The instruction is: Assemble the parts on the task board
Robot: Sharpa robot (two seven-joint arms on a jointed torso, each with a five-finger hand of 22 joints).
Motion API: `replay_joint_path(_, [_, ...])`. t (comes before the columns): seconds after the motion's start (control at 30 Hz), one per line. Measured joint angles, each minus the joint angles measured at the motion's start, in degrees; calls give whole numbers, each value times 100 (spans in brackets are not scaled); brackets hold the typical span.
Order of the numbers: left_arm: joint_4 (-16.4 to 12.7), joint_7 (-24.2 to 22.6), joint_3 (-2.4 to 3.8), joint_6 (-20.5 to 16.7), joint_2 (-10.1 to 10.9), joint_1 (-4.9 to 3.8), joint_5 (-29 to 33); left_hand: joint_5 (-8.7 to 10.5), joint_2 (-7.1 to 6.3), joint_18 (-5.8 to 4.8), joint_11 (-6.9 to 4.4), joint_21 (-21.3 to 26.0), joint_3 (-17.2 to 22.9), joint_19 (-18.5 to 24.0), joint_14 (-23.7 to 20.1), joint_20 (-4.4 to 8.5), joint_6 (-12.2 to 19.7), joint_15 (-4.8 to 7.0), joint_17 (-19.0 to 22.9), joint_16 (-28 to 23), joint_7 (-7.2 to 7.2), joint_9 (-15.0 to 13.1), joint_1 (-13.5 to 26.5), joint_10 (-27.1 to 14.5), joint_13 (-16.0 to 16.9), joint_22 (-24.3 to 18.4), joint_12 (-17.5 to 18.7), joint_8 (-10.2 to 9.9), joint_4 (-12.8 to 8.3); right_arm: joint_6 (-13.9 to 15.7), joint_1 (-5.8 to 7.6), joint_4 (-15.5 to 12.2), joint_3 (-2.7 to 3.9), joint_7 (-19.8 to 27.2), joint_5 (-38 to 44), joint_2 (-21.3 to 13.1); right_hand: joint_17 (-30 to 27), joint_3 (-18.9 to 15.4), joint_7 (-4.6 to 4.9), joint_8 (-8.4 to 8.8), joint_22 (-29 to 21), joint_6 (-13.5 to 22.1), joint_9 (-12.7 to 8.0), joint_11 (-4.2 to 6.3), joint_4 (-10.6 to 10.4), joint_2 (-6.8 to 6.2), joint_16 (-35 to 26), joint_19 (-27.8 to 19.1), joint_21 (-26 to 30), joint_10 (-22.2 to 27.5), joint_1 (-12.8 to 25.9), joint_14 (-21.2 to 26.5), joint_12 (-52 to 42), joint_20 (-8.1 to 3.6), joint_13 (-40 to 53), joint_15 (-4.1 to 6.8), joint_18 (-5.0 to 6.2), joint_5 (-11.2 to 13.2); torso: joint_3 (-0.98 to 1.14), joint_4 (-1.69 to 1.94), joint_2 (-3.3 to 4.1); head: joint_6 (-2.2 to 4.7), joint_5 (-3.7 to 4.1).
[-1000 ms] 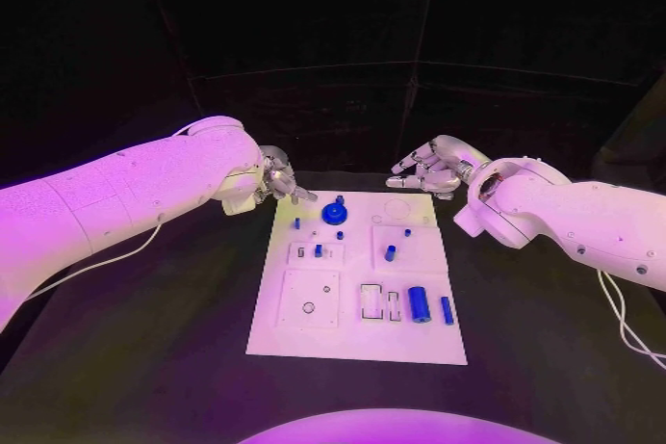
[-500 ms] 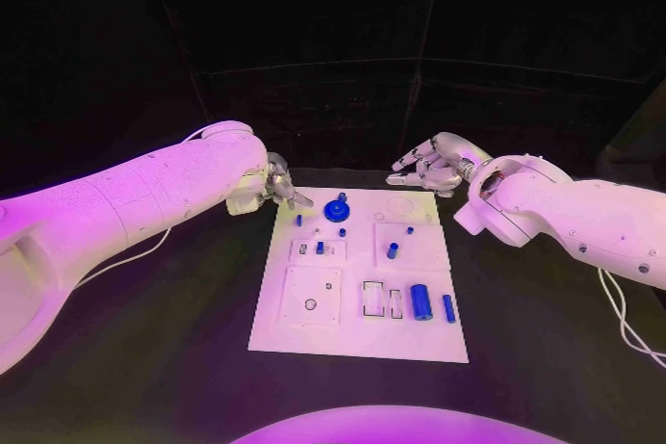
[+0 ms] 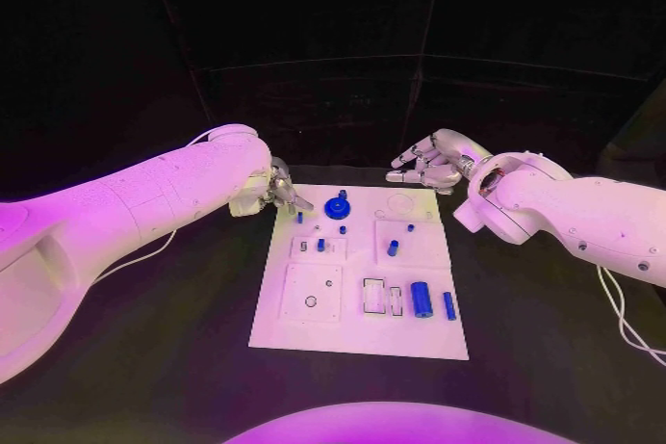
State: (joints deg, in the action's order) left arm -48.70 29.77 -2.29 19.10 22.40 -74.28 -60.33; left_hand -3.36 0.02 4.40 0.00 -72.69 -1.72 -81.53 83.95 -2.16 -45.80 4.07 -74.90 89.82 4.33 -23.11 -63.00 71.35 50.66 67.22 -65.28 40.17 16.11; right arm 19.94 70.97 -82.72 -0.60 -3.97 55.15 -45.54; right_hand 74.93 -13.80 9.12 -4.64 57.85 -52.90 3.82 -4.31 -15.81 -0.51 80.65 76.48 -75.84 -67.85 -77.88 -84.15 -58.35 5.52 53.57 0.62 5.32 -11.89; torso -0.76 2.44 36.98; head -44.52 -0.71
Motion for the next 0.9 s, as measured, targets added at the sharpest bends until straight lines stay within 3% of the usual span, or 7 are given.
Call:
replay_joint_path(0.33, [144, -23, -1, 42, -73, 86, -8, -22, 88, 0, 0, 1, -43, 0, 0, 0, -7, 0, 0, 0, 7, 42, -134, 0, -32, -1, 0, -23, -43, 3, 0, 20, 0, 5, 0, 16, -1, 0, 0, 0, 0, 0, 0, 0, 0, 0, 0, 0, 0, 0, 0, 0, 0, 0, 1, 0, 1, -30, 1, 5, -7, -8, 18])
replay_joint_path(0.63, [198, -35, -1, 12, -122, 104, -23, -22, 196, 0, 0, 1, -14, 0, 0, 0, -48, 0, 0, 0, 6, 69, -249, 0, -42, -1, 0, -23, -96, 3, 0, 32, 0, 8, 0, 46, -1, 0, 0, 0, 1, 0, 0, 0, 0, 26, 0, 0, 0, 0, -26, 0, 0, 0, 1, 0, 0, -30, 3, 6, -9, -20, 13])
replay_joint_path(0.9, [210, -69, 1, -83, -125, 105, -76, -22, 342, 0, 0, 1, 161, 0, 0, 0, -69, 0, 0, 0, -15, 114, -616, 0, -72, 16, 0, -44, -335, 1, 0, 43, 0, 9, 0, 52, -1, 0, 0, 0, 1, 0, 0, 0, 0, 26, 0, 0, 0, 0, -26, 0, 0, 0, 1, 0, 0, -59, 6, 5, -8, -29, 15])
